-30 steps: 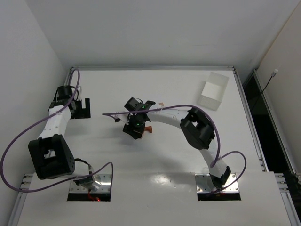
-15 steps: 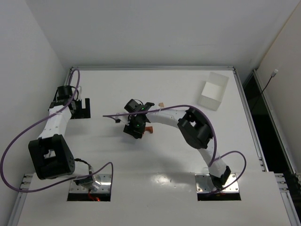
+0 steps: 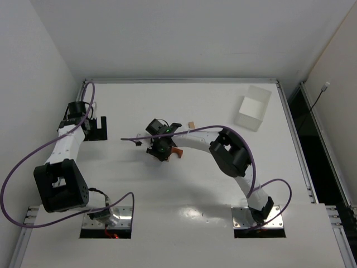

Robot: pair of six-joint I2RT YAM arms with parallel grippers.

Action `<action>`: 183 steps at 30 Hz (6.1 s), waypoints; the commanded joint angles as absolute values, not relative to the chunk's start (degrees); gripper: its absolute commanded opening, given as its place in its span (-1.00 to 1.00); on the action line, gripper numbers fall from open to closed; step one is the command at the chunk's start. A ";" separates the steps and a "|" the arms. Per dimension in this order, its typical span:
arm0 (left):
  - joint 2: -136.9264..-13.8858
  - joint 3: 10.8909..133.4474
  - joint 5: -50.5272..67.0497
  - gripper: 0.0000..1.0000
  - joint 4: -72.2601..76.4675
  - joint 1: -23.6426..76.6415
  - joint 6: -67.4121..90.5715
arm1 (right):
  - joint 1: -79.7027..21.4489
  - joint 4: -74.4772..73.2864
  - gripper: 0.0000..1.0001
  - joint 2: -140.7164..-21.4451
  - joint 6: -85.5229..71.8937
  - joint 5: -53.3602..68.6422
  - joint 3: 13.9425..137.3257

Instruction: Build the wood block tower

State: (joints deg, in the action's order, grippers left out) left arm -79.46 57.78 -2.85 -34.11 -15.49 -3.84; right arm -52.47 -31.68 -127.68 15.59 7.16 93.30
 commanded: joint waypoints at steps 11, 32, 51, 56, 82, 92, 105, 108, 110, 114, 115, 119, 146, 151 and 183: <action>-79.63 58.89 -2.11 0.98 -32.26 -16.35 -4.57 | -54.32 -33.75 -1.00 -113.91 1.17 5.30 98.52; -81.39 62.93 -0.88 0.98 -32.87 -16.35 0.62 | -24.71 -33.74 -1.00 -112.85 -13.88 -14.25 91.59; -83.50 63.98 -2.02 0.98 -33.93 -16.35 2.20 | -23.38 -33.23 -1.00 -120.84 -26.20 -4.30 89.30; -83.50 63.98 -2.54 0.98 -33.93 -16.35 2.20 | -22.68 -32.70 -1.00 -124.09 -24.35 -5.80 90.78; -85.08 65.57 -3.08 0.98 -33.93 -16.35 0.62 | -26.10 -32.08 -1.00 -127.09 -25.49 -2.72 94.75; -84.55 65.04 -3.08 0.98 -33.93 -16.35 0.62 | -29.00 -32.08 -1.00 -126.04 -27.07 -1.67 94.13; -83.41 63.90 -3.08 0.98 -33.93 -16.35 0.62 | -30.59 -32.08 -1.00 -127.17 -28.65 -3.42 96.67; -83.41 63.90 -3.08 0.98 -33.93 -16.35 0.62 | -30.06 -32.08 -1.00 -127.87 -28.65 -4.39 98.08; -83.41 63.90 -3.08 0.98 -33.93 -16.35 0.62 | -30.06 -32.08 -1.00 -128.50 -28.65 -4.39 98.79; -83.41 63.90 -3.08 0.98 -33.93 -16.35 0.62 | -30.06 -32.61 -1.00 -129.20 -29.79 -4.39 99.40; -83.41 63.90 -3.08 0.98 -33.93 -16.35 0.62 | -30.06 -32.61 -1.00 -129.20 -29.79 -4.39 99.40; -83.41 63.90 -3.08 0.98 -33.93 -16.35 0.62 | -30.59 -32.61 -0.99 -129.20 -31.02 -4.39 98.35; -84.99 64.95 -2.55 0.98 -33.93 -16.35 0.09 | -30.59 -32.61 -0.21 -129.20 -31.55 -5.36 96.07; -84.99 64.95 -2.02 0.98 -33.93 -16.35 0.09 | -30.59 -32.61 0.25 -128.50 -31.55 -4.14 95.54; -86.66 66.18 0.09 0.98 -33.93 -16.35 0.09 | -31.29 -32.61 1.00 -126.56 -31.03 -1.76 100.37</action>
